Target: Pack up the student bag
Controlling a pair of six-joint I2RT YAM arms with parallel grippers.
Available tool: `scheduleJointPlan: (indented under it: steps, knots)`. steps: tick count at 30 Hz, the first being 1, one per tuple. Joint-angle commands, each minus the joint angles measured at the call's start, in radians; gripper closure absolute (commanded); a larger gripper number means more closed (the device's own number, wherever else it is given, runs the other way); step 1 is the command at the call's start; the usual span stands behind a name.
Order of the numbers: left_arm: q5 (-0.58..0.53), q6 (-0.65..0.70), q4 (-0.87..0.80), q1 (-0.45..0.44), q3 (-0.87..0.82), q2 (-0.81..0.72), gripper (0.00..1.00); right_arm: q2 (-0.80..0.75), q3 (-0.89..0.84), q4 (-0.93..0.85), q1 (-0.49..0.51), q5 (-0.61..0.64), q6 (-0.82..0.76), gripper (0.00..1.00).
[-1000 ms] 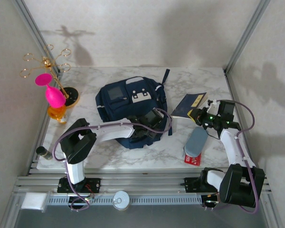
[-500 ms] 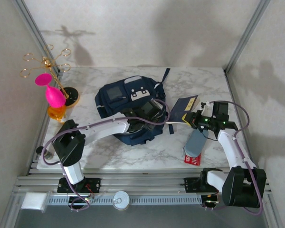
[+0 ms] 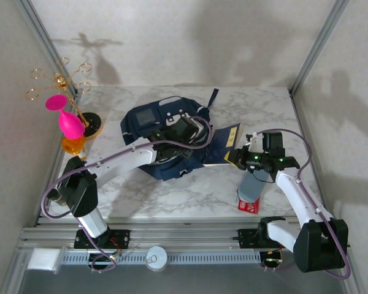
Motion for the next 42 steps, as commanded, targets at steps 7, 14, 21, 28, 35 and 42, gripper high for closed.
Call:
scheduleJointPlan:
  steps: [7,14,21,28,35,42]
  knots:
    - [0.161,-0.019,0.090,0.012,-0.100,0.026,0.97,0.064,-0.012,-0.007,0.008,0.047,-0.081,1.00]
    - [0.171,0.013,0.067,0.020,-0.067,0.033,0.85,0.042,0.041,-0.086,0.008,0.102,-0.124,1.00]
    - [0.236,0.017,0.045,0.035,-0.049,0.067,0.98,0.031,0.058,-0.108,0.008,0.099,-0.129,1.00]
    - [0.236,0.017,0.055,0.041,-0.036,0.039,0.79,0.014,0.075,-0.134,0.008,0.108,-0.136,1.00]
    - [0.246,0.012,0.063,0.047,-0.051,0.022,0.85,0.008,0.075,-0.138,0.009,0.111,-0.136,1.00]
    - [0.228,0.023,0.034,0.047,-0.025,0.020,1.00,-0.005,0.086,-0.155,0.010,0.094,-0.133,1.00]
